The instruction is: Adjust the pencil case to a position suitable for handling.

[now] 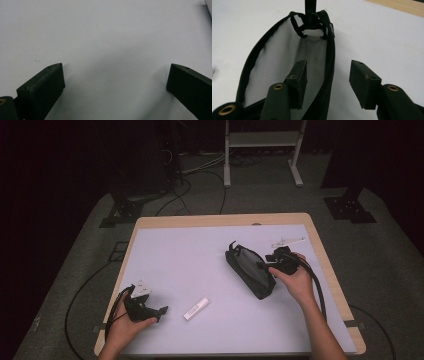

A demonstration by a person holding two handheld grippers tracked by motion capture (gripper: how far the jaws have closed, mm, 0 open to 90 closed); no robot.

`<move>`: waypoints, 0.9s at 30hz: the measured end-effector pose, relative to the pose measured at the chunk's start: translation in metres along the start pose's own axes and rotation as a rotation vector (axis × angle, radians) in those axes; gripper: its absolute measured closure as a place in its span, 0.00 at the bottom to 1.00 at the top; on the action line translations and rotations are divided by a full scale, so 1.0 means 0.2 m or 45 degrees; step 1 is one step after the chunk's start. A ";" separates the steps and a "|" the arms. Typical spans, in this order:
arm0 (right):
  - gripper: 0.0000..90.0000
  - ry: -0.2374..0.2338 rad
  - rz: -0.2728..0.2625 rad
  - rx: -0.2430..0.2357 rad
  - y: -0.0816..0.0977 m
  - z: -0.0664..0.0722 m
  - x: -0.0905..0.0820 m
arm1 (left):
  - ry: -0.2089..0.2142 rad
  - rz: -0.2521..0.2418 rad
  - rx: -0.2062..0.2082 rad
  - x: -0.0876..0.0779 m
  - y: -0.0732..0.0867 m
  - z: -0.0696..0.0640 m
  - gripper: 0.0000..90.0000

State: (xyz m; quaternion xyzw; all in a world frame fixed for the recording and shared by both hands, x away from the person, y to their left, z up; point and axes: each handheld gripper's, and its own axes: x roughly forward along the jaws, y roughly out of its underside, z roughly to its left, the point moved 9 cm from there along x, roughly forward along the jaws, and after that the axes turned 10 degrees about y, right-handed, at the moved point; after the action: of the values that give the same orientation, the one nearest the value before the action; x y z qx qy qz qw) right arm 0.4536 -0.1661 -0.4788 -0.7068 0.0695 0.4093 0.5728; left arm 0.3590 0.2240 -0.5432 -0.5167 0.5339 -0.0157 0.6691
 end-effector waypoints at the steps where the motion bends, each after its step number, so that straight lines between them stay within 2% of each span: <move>1: 0.53 0.000 0.000 0.000 0.00 0.00 0.00 | 0.000 0.000 0.000 0.00 0.00 0.00 0.01; 9: 0.64 -0.011 0.033 0.009 0.02 0.02 0.03 | 0.000 0.000 0.000 0.00 0.00 0.00 0.01; 10: 0.69 -0.005 0.035 0.017 0.03 0.01 0.04 | 0.000 -0.001 0.000 0.00 0.00 0.00 0.01; 12: 0.71 -0.004 0.039 0.018 0.03 0.01 0.04 | 0.000 0.001 0.001 0.00 0.00 0.00 0.01; 14: 0.80 -0.005 0.035 0.034 0.03 0.01 0.03 | 0.000 0.000 0.000 0.00 0.00 0.00 0.01; 24: 0.97 0.017 0.027 0.054 0.02 0.00 0.02 | 0.000 -0.001 0.000 0.00 0.00 0.00 0.01; 27: 0.97 0.021 0.021 0.057 0.02 0.00 0.01 | 0.000 -0.001 0.000 0.00 0.00 0.00 0.01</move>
State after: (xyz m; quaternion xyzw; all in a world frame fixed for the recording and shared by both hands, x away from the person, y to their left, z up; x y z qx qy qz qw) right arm 0.4530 -0.1666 -0.4839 -0.6964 0.0891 0.4065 0.5846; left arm 0.3590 0.2240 -0.5432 -0.5168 0.5337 -0.0159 0.6692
